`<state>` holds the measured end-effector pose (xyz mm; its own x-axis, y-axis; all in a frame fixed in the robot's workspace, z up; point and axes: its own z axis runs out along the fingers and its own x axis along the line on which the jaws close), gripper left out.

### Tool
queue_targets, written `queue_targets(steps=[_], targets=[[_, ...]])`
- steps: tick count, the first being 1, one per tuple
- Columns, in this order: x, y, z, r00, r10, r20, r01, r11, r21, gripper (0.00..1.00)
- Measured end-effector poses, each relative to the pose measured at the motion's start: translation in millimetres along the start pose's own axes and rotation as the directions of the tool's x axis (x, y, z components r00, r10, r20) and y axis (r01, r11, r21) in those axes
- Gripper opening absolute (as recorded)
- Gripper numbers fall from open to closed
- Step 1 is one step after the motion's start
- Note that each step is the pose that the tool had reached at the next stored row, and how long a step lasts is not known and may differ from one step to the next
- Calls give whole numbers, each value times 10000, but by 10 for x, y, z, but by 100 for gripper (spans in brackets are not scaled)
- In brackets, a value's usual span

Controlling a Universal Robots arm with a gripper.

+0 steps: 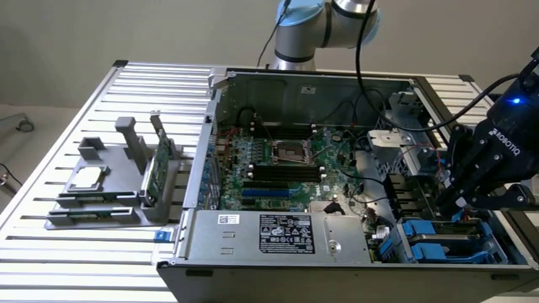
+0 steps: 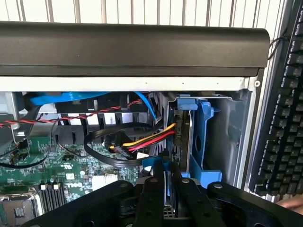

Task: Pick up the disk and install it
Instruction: 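Insert the first disk wire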

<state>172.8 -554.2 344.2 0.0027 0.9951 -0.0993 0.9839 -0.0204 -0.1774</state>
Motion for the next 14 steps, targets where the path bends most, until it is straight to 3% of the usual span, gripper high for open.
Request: queue_targets(steps=[7,14], targets=[[-72,32,28,9997,-66,-229,66,10000,15,16],[-113,35,48,9994,-84,-321,85,10000,40,16]])
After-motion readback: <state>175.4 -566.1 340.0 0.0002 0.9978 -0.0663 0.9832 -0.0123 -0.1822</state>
